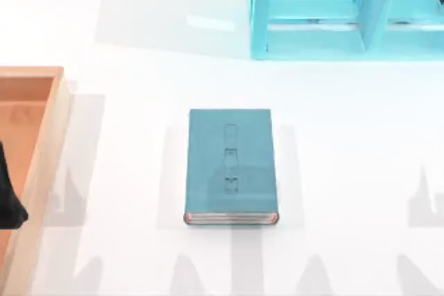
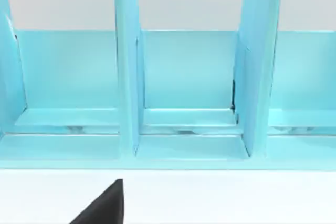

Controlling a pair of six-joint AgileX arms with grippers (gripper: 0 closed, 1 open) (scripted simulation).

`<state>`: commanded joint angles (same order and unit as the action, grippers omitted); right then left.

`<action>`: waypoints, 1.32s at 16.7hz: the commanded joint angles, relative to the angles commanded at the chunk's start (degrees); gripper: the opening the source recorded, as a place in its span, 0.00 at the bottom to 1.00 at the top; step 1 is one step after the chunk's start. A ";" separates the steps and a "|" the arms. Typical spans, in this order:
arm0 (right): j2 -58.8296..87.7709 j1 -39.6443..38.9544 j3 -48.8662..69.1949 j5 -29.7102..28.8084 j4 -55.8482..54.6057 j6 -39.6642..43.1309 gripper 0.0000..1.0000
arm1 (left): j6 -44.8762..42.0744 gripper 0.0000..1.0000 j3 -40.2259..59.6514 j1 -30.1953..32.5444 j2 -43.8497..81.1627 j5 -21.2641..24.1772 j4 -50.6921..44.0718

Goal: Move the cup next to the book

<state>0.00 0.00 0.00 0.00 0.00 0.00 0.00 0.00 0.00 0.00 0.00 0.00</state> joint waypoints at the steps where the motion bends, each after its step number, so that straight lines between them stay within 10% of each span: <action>1: 0.00 0.00 0.00 0.00 0.00 0.00 1.00 | 0.00 1.00 0.00 0.00 0.00 0.00 0.00; 9: 15.52 1.50 10.91 2.46 10.14 16.41 1.00 | 0.00 1.00 0.00 0.00 0.00 0.00 0.00; 22: 77.78 20.79 52.36 5.47 51.49 95.72 1.00 | 0.00 1.00 0.00 0.00 0.00 0.00 0.00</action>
<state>77.78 20.79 52.36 5.47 51.49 95.72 0.00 0.00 0.00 0.00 0.00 0.00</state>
